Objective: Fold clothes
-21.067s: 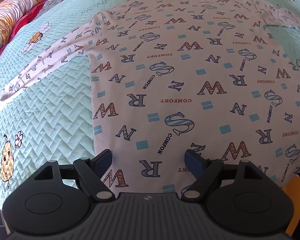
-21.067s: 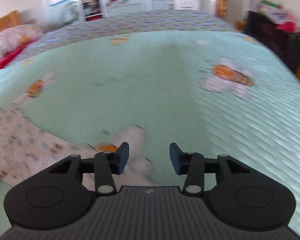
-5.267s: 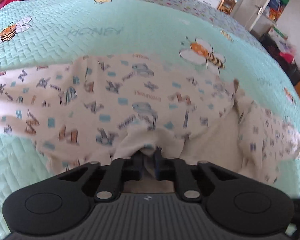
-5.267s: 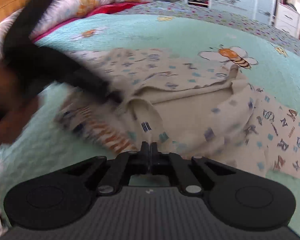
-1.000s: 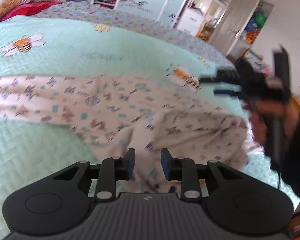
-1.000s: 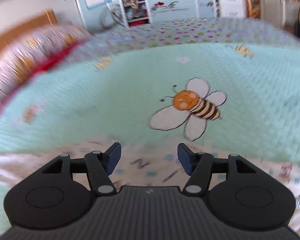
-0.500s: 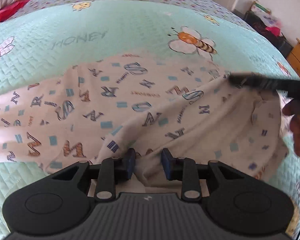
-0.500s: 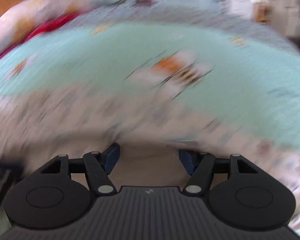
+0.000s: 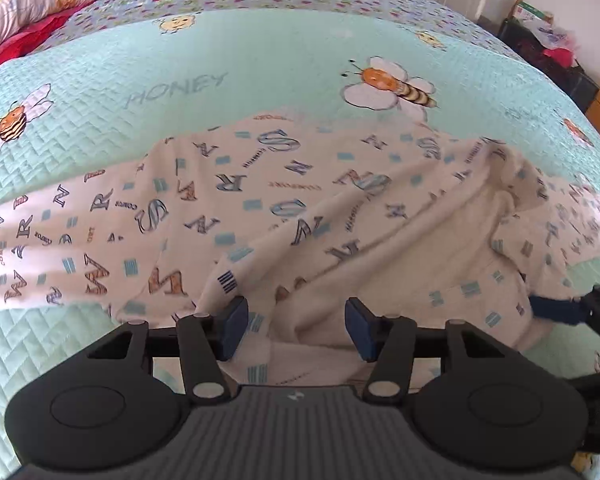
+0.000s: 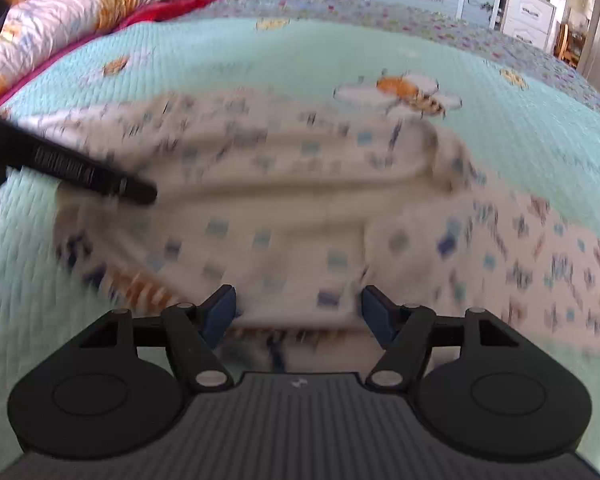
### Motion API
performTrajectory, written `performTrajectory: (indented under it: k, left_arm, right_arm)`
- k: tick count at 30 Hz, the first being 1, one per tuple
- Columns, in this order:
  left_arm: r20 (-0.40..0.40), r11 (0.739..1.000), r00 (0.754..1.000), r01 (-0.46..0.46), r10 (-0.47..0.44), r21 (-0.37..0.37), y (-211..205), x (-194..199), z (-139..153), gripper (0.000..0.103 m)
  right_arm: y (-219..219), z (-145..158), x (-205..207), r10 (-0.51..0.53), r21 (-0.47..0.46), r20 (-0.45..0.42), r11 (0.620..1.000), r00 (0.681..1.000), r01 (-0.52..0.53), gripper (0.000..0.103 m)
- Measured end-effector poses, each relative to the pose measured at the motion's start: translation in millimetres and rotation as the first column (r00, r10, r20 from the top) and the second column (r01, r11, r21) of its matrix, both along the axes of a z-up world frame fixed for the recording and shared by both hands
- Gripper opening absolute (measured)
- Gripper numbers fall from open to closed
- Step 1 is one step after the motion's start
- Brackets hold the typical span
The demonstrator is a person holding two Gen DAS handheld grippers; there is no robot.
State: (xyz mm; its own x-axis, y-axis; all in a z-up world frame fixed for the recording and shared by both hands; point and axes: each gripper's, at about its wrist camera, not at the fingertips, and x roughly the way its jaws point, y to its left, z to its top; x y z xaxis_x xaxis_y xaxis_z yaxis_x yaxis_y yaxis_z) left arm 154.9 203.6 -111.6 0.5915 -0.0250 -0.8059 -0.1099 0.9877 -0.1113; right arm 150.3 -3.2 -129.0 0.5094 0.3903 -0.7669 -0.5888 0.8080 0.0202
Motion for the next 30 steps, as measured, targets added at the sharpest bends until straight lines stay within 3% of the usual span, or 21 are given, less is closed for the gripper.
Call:
performTrajectory:
  k: [3, 5, 10, 16, 18, 19, 20, 21, 22, 24, 27, 30]
  left_arm:
    - [-0.005, 1.000, 1.000, 0.011, -0.011, 0.014, -6, -7, 0, 0.071]
    - [-0.003, 1.000, 1.000, 0.011, -0.011, 0.013, -10, -11, -1, 0.075]
    - [-0.026, 0.999, 1.000, 0.006, -0.005, 0.034, -18, -13, -8, 0.075]
    - [-0.041, 0.998, 0.999, 0.022, -0.020, 0.056, -21, -18, -17, 0.077]
    - [-0.035, 0.998, 0.999, 0.031, -0.029, 0.061, -23, -23, -17, 0.076]
    - [-0.028, 0.998, 0.999, 0.032, -0.031, 0.054, -22, -25, -17, 0.075]
    - [-0.022, 0.998, 0.999, 0.030, -0.029, 0.051, -22, -28, -16, 0.070]
    - [-0.016, 0.998, 1.000, 0.025, -0.024, 0.053, -21, -31, -15, 0.056]
    - [-0.012, 0.999, 1.000, 0.020, -0.020, 0.048, -20, -34, -14, 0.048]
    - [-0.004, 1.000, 1.000, 0.005, -0.005, 0.002, -15, -40, -9, 0.026]
    - [0.008, 0.998, 1.000, -0.009, 0.009, -0.064, -7, -47, -5, 0.021]
    - [-0.021, 0.997, 1.000, -0.025, 0.023, -0.072, -5, -46, -9, 0.021]
  right_arm:
    - [-14, 6, -18, -0.013, 0.009, -0.013, 1.000, 1.000, 0.013, 0.071]
    - [-23, 19, -23, -0.031, 0.039, 0.025, 0.999, 0.999, 0.030, 0.071]
    - [-27, 38, -1, -0.153, 0.090, 0.101, 0.985, 0.983, 0.144, 0.076]
    - [-26, 12, 41, -0.291, 0.107, -0.029, 0.950, 0.956, 0.293, 0.078]
    - [-26, 0, 34, -0.287, 0.094, -0.041, 0.953, 0.957, 0.290, 0.065]
    - [-27, -2, 25, -0.270, 0.091, -0.021, 0.958, 0.963, 0.271, 0.048]
    - [-27, -3, 17, -0.254, 0.088, -0.001, 0.964, 0.967, 0.253, 0.027]
    - [-30, -4, 9, -0.244, 0.095, 0.008, 0.965, 0.970, 0.243, 0.017]
    - [-35, -2, 3, -0.247, 0.119, -0.001, 0.962, 0.969, 0.246, 0.011]
    - [-45, 5, -9, -0.252, 0.168, 0.007, 0.954, 0.968, 0.248, 0.008]
    - [-53, 12, -22, -0.253, 0.213, 0.014, 0.946, 0.967, 0.244, 0.007]
    - [-56, 16, -26, -0.258, 0.236, 0.011, 0.940, 0.966, 0.248, 0.007]
